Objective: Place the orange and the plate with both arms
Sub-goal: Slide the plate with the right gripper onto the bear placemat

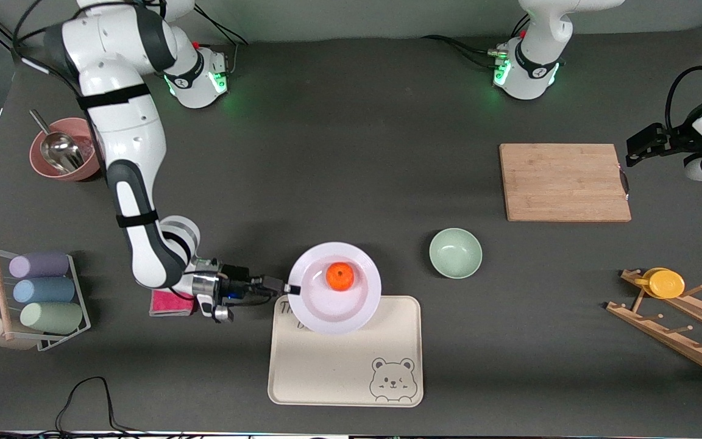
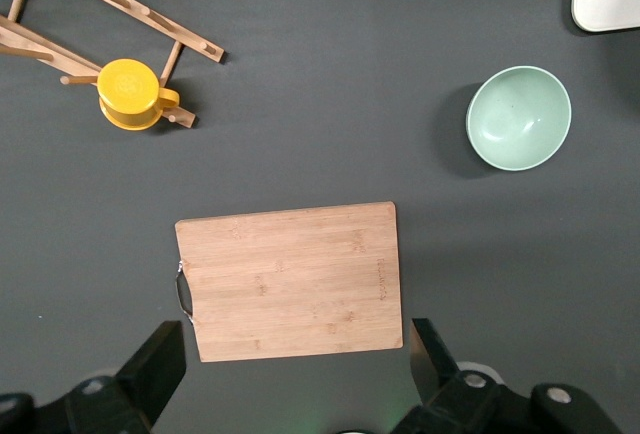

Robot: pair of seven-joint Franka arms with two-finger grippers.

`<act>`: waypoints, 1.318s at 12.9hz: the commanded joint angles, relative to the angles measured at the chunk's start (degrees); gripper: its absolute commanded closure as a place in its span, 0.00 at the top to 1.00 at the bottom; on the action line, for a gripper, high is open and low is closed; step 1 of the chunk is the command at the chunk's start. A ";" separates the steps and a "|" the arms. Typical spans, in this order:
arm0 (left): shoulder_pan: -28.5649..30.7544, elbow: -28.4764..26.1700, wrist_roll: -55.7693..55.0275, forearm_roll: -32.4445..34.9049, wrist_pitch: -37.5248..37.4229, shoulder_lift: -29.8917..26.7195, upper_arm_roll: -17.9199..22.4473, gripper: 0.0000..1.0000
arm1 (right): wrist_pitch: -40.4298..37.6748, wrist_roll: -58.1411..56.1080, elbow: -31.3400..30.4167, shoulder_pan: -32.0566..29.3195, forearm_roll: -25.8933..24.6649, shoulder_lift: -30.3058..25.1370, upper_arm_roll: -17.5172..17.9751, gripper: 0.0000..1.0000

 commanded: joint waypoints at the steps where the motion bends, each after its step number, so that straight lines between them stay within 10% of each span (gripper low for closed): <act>1: -0.47 -0.13 -0.54 -0.45 0.42 -0.14 0.35 1.00 | 2.08 7.53 14.10 -0.29 -1.10 8.94 -0.03 0.00; 13: -0.47 -0.31 -0.62 -0.45 0.42 -0.13 0.35 1.00 | 7.62 14.76 27.40 -1.26 -0.49 18.10 1.46 0.00; 17: -0.55 -0.31 -0.54 -0.45 0.33 -0.13 0.35 1.00 | 7.62 14.76 27.57 -1.61 -0.57 18.02 1.73 0.43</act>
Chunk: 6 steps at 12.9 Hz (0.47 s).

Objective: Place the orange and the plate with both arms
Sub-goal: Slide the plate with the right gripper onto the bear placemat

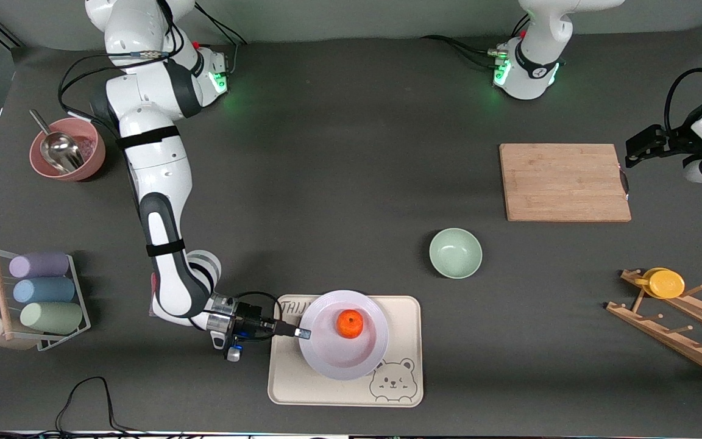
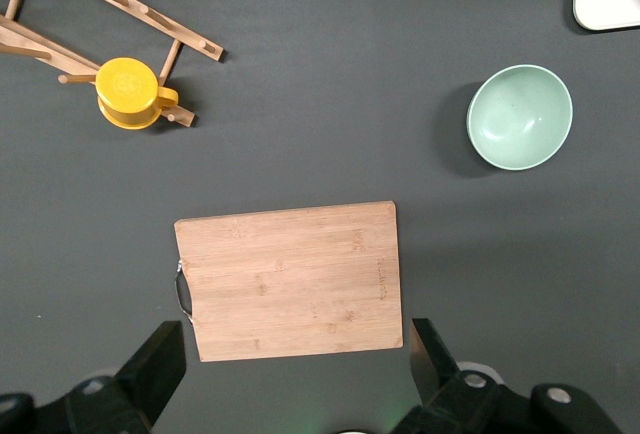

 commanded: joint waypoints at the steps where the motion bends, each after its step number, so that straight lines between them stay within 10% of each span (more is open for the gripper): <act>1: -0.56 -0.31 -0.62 -0.35 0.33 -0.38 0.34 1.00 | 0.76 0.99 2.75 -0.64 -0.63 1.11 0.72 0.91; 6: -0.64 -0.22 -0.71 -0.44 0.42 -0.38 0.26 1.00 | 0.76 1.34 2.49 -0.64 -4.92 -0.73 -2.53 1.00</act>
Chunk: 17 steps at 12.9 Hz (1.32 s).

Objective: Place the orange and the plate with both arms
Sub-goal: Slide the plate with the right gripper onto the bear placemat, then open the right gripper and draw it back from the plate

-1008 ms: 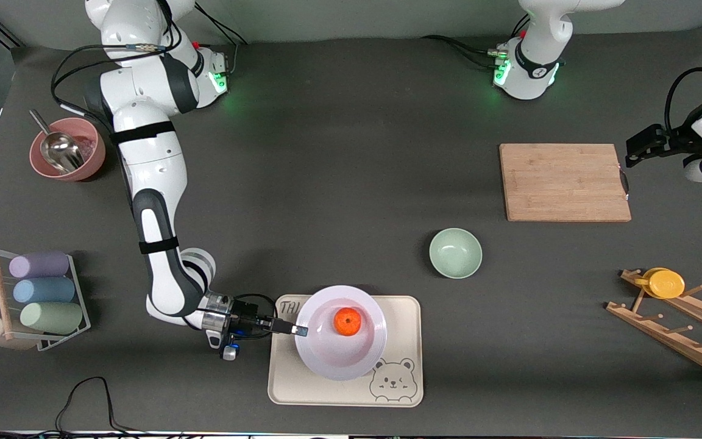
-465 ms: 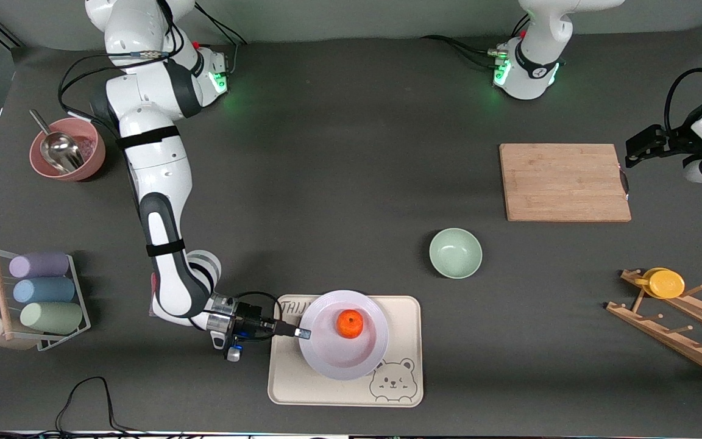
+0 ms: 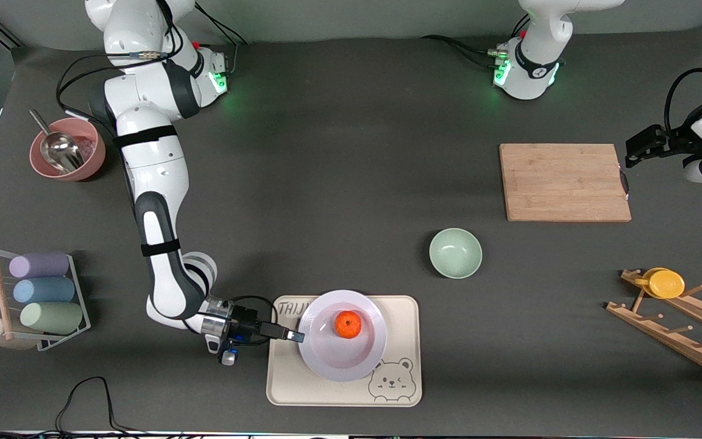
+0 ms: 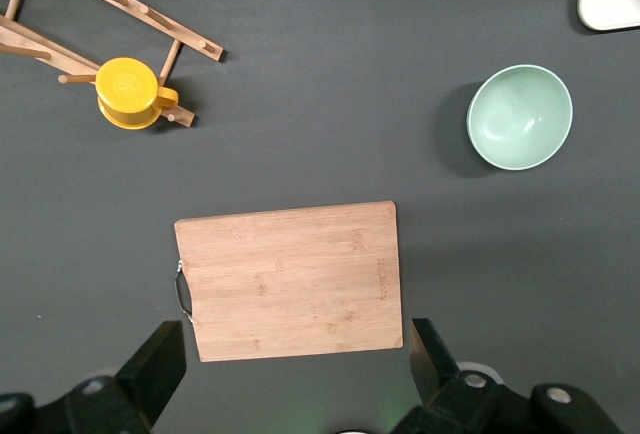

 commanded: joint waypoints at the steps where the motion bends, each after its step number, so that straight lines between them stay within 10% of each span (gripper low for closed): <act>1: -0.82 -0.22 -0.80 -0.35 0.42 -0.38 0.35 1.00 | 0.74 1.34 0.49 -0.27 -4.29 -1.36 -1.25 1.00; 11: 0.15 1.26 -0.97 0.53 -3.43 -0.38 0.36 1.00 | 0.65 1.51 -9.23 0.17 -22.40 -14.35 -4.33 1.00; 17: 0.06 1.62 -0.97 1.14 -4.85 -0.73 0.09 1.00 | -0.05 4.31 -28.58 1.22 -54.27 -32.71 -6.77 1.00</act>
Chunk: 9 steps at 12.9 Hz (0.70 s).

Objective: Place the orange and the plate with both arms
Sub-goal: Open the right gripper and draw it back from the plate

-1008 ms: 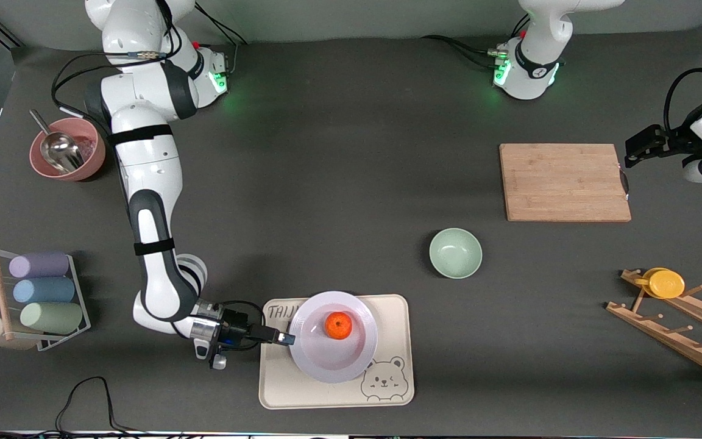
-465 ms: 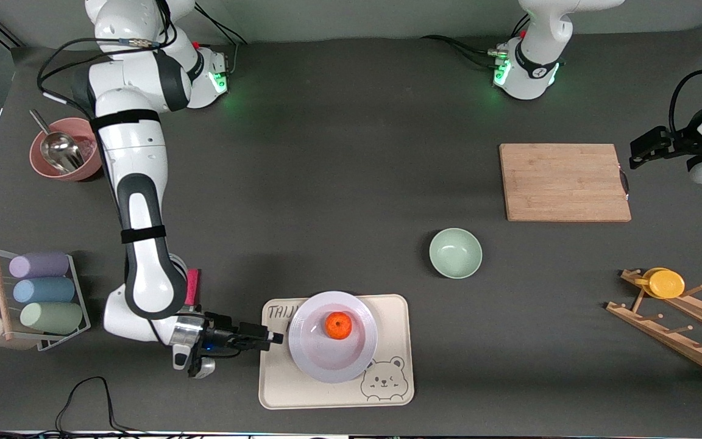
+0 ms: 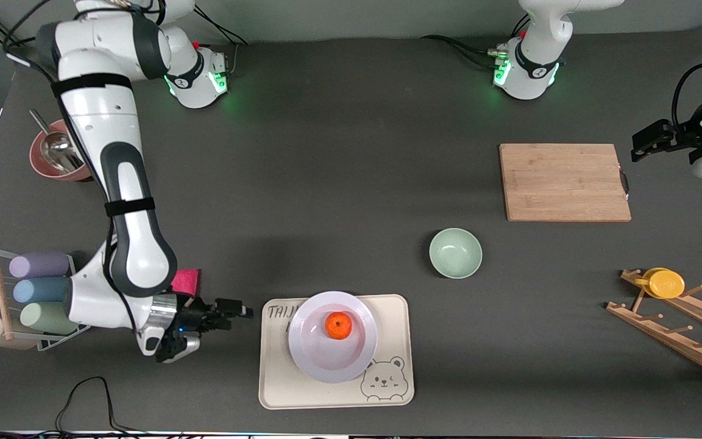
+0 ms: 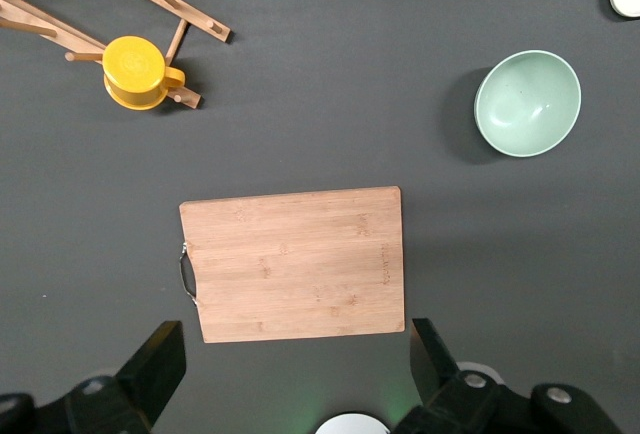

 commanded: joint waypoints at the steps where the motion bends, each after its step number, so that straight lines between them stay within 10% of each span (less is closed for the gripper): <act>1: -0.01 0.67 -0.94 0.80 -3.73 -0.84 -0.14 1.00 | -1.29 4.11 -12.12 2.13 -12.19 -12.68 -2.61 1.00; 9: 0.25 2.25 -0.77 0.71 -2.08 -0.67 0.21 1.00 | -6.99 23.90 -28.57 5.74 -43.69 -37.74 -4.55 1.00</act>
